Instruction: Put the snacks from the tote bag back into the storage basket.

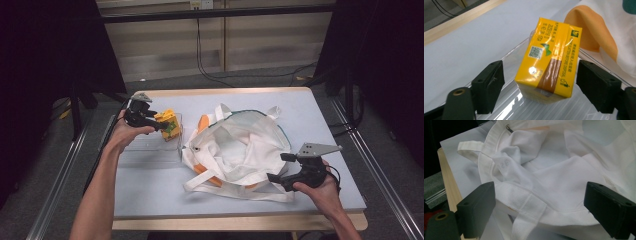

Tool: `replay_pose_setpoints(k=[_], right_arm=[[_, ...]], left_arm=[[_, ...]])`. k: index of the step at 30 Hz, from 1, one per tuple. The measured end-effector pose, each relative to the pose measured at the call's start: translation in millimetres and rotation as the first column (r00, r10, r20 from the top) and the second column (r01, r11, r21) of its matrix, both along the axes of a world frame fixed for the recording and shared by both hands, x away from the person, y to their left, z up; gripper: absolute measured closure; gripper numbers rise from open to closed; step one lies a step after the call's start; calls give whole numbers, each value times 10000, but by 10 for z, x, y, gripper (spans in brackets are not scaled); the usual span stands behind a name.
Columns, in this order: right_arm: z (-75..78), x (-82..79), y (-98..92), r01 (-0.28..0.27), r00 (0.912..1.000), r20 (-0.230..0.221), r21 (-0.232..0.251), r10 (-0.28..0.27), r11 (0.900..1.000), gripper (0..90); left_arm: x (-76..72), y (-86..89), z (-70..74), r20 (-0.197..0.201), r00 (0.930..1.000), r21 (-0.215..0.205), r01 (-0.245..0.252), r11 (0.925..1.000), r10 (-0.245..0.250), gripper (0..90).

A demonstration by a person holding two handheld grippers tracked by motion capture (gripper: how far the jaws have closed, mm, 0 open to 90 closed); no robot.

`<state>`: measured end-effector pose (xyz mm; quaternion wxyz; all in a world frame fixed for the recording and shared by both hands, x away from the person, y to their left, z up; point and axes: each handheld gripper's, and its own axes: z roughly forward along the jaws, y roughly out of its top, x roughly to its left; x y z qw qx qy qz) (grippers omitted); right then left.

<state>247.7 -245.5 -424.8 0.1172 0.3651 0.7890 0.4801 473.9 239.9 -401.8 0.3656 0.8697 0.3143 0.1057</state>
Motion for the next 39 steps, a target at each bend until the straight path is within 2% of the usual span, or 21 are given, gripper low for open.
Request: replay_pose_setpoints(k=[1, 3, 5, 7, 9, 10, 13, 15, 18, 20, 26, 27, 30, 31, 33, 35, 36, 38, 39], right_arm=[[-3, 1, 1, -4, 10000, -6, -1, 4, 10000, 103], [-8, 4, 2, -7, 10000, -29, -12, 7, 10000, 103], [-10, 5, 3, -9, 10000, -57, -8, 9, 10000, 103], [-10, 6, 5, 9, 10000, -52, -10, -9, 10000, 103], [-7, 4, 4, -18, 10000, -54, -12, 18, 10000, 103], [-6, 4, 4, -15, 10000, -64, -11, 15, 10000, 103], [-7, 8, 0, -3, 10000, -62, -2, 3, 10000, 103], [-10, 13, 4, -12, 10000, -82, -15, 12, 10000, 103], [-10, 16, 12, -50, 10000, -63, -18, 50, 10000, 103], [-14, 23, 18, -34, 10000, -76, -10, 33, 10000, 103], [-17, 22, 8, -25, 9999, -109, -4, 25, 10000, 103], [-17, 20, 3, -18, 9999, -107, 9, 18, 10000, 103], [-22, 20, -4, -9, 10000, -94, 4, 9, 10000, 103], [-23, 19, -4, -12, 9999, -109, -5, 12, 10000, 103], [-29, 23, 2, -23, 9999, -132, 5, 23, 10000, 103], [-33, 25, 8, -84, 9998, -155, -34, 83, 10000, 101], [-34, 24, 15, -104, 9998, -175, -53, 103, 9999, 101], [-37, 23, 25, -147, 9997, -186, -77, 146, 9999, 101], [-39, 24, 26, -165, 9997, -178, -90, 164, 9998, 101]], left_arm=[[-16, -1, 6, -81, 10000, -134, 14, 9999, -15, 189], [-42, -2, 27, 42, 9999, -131, -145, 9998, 146, 179], [-46, 6, 52, 72, 9998, 49, -176, 9998, 176, 161], [-57, 32, 84, 117, 9991, -57, -418, 9991, 419, 149], [-85, 38, 105, 251, 9980, 55, -583, 9983, 581, 142], [-103, 43, 112, 180, 9979, 88, -628, 9980, 627, 142], [-135, 53, 127, 77, 9972, 15, -745, 9972, 745, 146], [-163, 56, 136, 77, 9967, -225, -808, 9965, 810, 157], [-193, 34, 127, 47, 9955, -164, -950, 9953, 951, 179], [-202, 19, 122, -43, 9942, -284, -1075, 9938, 1074, 191], [-188, 9, 51, -356, 9933, -290, -1110, 9934, 1100, 296], [-182, 10, 41, -334, 9920, -117, -1219, 9925, 1215, 301], [-166, 6, -7, -541, 9907, -127, -1257, 9920, 1248, 345], [-158, 6, -16, -602, 9915, 5, -1154, 9933, 1153, 358], [-155, -27, -48, -633, 9896, 73, -1286, 9917, 1288, 377], [-138, -51, -80, -721, 9898, 229, -1217, 9923, 1230, 386], [-129, -59, -92, -640, 9905, 368, -1198, 9921, 1220, 403], [-110, -75, -122, -787, 9896, 556, -1164, 9916, 1206, 432], [-95, -84, -149, -836, 9894, 494, -1151, 9921, 1189, 450]])
